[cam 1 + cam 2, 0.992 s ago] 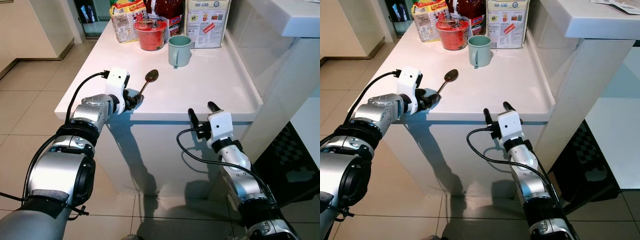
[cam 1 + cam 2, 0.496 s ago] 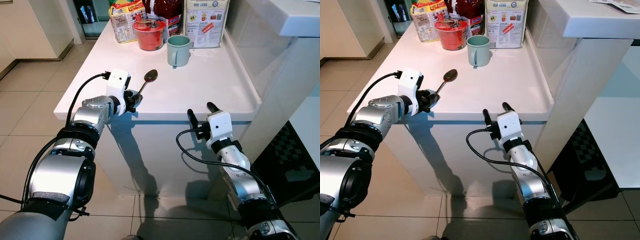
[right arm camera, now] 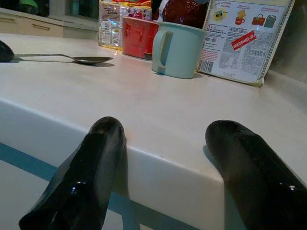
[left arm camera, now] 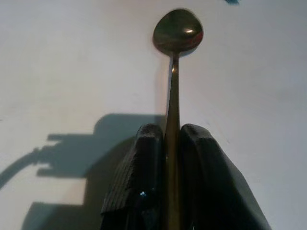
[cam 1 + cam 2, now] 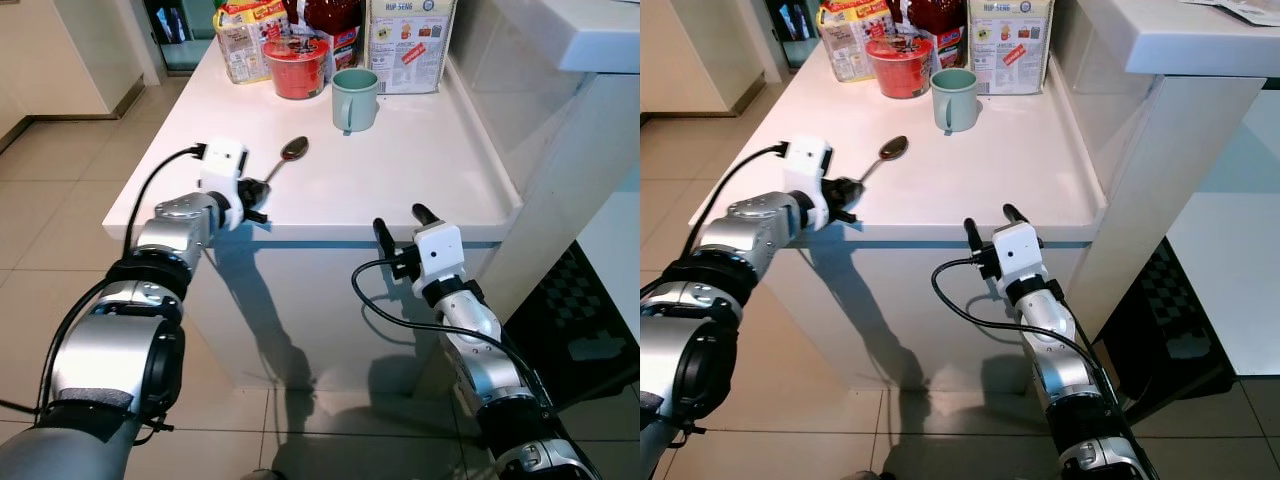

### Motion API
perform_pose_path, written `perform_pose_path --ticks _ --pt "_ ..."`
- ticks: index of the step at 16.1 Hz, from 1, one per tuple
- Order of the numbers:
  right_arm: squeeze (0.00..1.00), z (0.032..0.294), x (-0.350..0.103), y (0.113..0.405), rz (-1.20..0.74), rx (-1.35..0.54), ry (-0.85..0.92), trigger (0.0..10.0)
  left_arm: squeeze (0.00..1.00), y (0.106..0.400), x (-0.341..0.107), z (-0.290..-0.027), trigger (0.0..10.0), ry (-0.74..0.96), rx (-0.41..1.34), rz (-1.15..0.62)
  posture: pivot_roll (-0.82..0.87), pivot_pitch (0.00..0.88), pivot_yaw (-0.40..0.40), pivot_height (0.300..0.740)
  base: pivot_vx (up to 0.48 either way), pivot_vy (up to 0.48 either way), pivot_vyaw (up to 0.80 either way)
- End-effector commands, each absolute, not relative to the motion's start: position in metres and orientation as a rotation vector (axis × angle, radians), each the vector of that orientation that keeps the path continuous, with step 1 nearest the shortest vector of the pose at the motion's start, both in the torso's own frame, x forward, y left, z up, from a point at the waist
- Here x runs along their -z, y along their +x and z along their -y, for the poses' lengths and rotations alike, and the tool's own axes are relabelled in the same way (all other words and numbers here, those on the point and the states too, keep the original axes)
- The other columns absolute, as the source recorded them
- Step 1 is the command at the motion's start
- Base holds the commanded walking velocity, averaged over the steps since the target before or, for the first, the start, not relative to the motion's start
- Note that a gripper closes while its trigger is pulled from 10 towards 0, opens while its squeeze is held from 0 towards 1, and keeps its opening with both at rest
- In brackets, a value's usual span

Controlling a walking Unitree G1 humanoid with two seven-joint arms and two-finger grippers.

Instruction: Setting the table

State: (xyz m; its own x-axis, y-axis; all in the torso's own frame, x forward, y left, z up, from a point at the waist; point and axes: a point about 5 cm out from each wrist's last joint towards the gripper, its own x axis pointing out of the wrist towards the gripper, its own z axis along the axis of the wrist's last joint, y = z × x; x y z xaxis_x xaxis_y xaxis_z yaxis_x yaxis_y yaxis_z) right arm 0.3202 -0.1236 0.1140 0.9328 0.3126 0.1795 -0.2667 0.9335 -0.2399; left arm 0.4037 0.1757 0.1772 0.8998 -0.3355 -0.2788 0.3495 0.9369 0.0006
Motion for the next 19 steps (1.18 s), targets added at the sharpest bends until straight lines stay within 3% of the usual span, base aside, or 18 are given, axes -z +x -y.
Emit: perform_pose_path --ticks 1,4,9,10,11,19 --pt "0.0 0.123 -0.111 0.321 0.19 -0.306 -0.221 10.0 0.0 0.406 -0.193 -0.18 0.0 0.039 0.343 -0.212 0.03 0.069 0.063 0.74 0.0 0.0 0.0" --pt "0.0 0.122 -0.111 0.322 0.19 -0.309 -0.223 10.0 0.0 0.409 -0.226 -0.179 0.0 0.008 0.35 -0.098 0.03 0.065 0.061 0.74 0.0 0.0 0.0" --pt "0.0 0.122 -0.111 0.322 0.191 -0.315 -0.224 10.0 0.0 0.407 -0.236 -0.174 0.0 0.067 0.38 -0.073 0.04 0.067 0.056 0.74 0.0 0.0 0.0" --pt "0.0 0.122 -0.111 0.322 0.191 -0.315 -0.224 10.0 0.0 0.407 -0.233 -0.173 4.5 0.09 0.382 -0.094 0.04 0.068 0.055 0.74 0.0 0.0 0.0" --pt "0.0 0.121 -0.112 0.323 0.192 -0.317 -0.225 10.0 1.0 0.407 -0.228 -0.172 10.0 0.12 0.375 -0.115 0.04 0.069 0.055 0.74 0.0 0.0 0.0" --pt "0.0 0.122 -0.111 0.322 0.192 -0.307 -0.223 10.0 1.0 0.407 -0.213 -0.178 10.0 0.181 0.371 -0.204 0.03 0.075 0.065 0.74 0.0 0.0 0.0"
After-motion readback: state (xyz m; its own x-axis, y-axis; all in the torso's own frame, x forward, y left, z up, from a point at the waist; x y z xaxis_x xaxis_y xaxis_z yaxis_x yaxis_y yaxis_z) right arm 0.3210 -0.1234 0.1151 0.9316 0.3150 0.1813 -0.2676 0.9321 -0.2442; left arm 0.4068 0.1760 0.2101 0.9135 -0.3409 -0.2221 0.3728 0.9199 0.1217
